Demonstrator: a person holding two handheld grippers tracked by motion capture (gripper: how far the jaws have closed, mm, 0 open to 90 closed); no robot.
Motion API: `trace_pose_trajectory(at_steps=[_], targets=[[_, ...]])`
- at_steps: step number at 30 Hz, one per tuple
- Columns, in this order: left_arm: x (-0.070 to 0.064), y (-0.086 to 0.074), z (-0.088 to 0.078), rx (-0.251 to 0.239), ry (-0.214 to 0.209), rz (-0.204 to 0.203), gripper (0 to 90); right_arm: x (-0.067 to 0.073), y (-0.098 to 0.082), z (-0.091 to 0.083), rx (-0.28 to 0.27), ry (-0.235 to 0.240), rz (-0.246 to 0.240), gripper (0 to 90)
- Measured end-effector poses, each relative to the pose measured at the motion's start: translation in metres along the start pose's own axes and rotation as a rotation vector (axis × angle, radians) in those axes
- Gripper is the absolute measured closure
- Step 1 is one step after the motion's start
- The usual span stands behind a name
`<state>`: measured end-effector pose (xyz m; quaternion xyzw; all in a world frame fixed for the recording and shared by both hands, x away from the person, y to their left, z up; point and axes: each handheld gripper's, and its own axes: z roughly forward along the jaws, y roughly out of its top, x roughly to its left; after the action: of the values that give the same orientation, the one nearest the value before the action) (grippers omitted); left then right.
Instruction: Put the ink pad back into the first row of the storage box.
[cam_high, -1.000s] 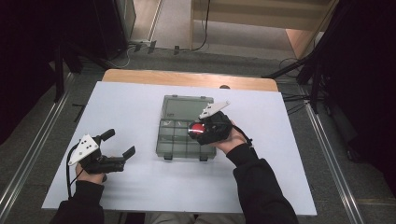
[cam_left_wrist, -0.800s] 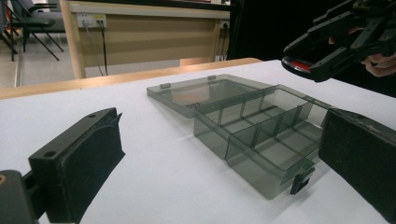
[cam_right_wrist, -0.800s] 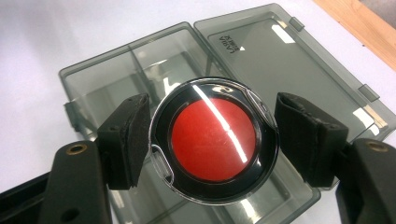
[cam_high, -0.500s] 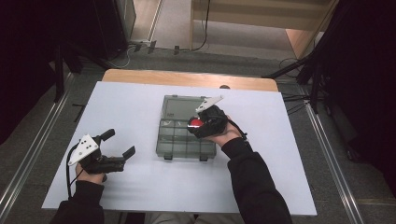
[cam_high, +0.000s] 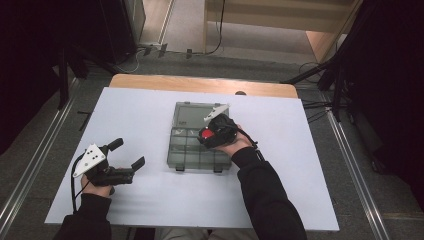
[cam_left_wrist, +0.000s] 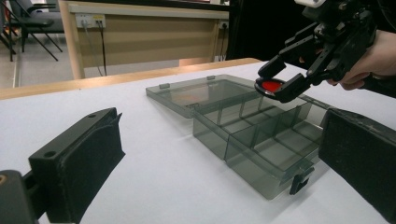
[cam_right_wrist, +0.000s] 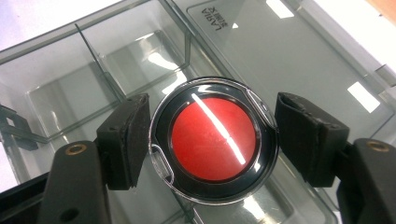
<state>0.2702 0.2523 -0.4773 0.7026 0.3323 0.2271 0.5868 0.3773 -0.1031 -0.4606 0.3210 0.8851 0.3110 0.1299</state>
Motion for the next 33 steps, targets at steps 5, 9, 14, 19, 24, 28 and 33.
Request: trace_pose_trajectory(at_steps=[5, 9, 14, 19, 24, 28, 33], targets=[[0.000, 0.000, 0.000, -0.001, 0.001, -0.001, 0.0, 0.003, -0.001, -0.007, -0.004, -0.035, 0.011, 0.0], [-0.001, 0.000, 0.000, -0.003, 0.001, -0.001, 0.0, 0.005, -0.003, -0.015, -0.029, -0.036, 0.026, 0.0], [0.000, 0.000, 0.000, -0.002, 0.003, 0.000, 0.0, 0.007, -0.007, -0.026, -0.053, -0.024, 0.030, 0.0], [-0.001, 0.000, 0.000, -0.004, 0.002, -0.001, 0.0, 0.008, -0.015, -0.036, -0.072, -0.027, 0.039, 0.0], [-0.001, 0.000, 0.000, -0.003, 0.004, 0.001, 0.0, 0.007, -0.026, -0.046, -0.083, -0.037, 0.055, 0.0], [-0.001, 0.000, 0.000, -0.004, 0.005, 0.001, 0.0, 0.005, -0.034, -0.055, -0.099, -0.043, 0.075, 0.0], [-0.001, 0.000, 0.001, -0.004, 0.006, 0.000, 0.0, 0.001, -0.045, -0.066, -0.119, -0.050, 0.087, 0.0]])
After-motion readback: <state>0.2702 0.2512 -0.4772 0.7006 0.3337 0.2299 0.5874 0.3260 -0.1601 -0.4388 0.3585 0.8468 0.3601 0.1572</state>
